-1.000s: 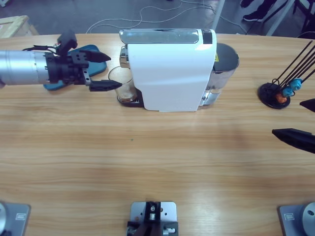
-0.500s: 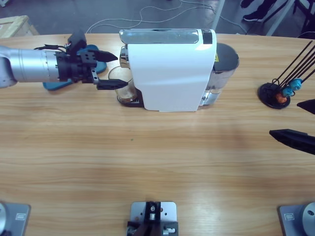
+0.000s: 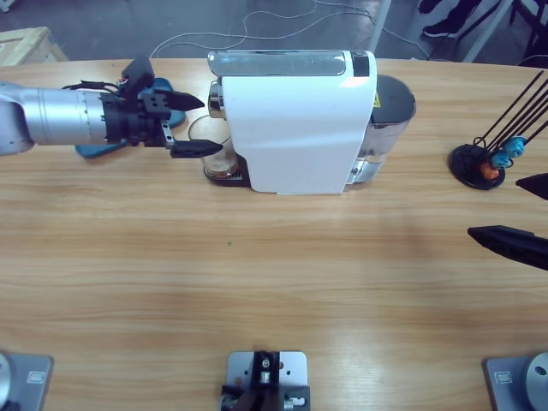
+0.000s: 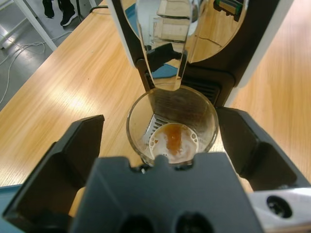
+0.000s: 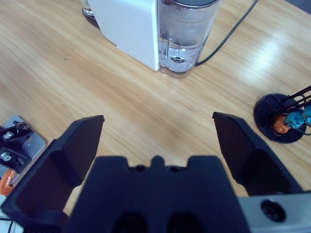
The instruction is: Pour coffee
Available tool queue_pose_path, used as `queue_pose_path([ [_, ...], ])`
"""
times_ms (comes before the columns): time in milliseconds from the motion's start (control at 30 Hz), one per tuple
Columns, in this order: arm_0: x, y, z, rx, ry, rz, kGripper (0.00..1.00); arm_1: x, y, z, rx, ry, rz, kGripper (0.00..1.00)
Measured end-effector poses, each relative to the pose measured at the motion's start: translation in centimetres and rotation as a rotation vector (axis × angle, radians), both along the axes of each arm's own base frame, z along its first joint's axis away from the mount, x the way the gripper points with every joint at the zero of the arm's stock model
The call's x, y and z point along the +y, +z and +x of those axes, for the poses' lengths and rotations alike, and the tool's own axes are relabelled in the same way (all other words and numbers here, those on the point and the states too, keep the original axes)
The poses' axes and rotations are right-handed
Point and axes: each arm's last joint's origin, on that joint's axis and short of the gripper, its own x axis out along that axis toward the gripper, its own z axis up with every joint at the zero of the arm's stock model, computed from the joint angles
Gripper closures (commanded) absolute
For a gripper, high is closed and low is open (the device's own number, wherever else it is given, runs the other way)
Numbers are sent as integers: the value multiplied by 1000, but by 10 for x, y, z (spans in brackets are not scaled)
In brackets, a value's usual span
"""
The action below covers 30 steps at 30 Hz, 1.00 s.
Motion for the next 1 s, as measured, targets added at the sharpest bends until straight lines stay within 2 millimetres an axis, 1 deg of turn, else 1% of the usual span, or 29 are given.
queue_pose_path([
  [333,-8,-4,-4,-1,38,40,15,3,-2,3,15,0,-15,0],
  [367,-8,-4,-4,-2,38,41,51,3,-2,3,15,0,-15,0],
  [400,-9,-4,-4,-2,38,42,139,3,-2,3,15,0,-15,0],
  [467,-9,-4,-4,-3,37,42,426,3,-2,3,16,-1,-14,0],
  [500,-10,-4,-5,-3,35,42,515,3,-2,3,16,-1,-14,0],
  [533,-10,-4,-5,-2,34,42,563,3,-2,3,16,-1,-14,0],
  [567,-11,-5,-5,-1,32,43,577,3,-2,3,16,-1,-14,0],
  [633,-11,-6,-5,2,32,45,761,3,-2,3,16,-1,-13,0],
  [733,-11,-7,-5,6,32,45,971,3,-2,3,18,-3,-11,0],
  [767,-11,-7,-5,6,32,45,999,3,-2,3,18,-4,-11,0],
  [1000,-11,-7,-5,7,32,46,1000,3,-2,3,19,-5,-9,0],
])
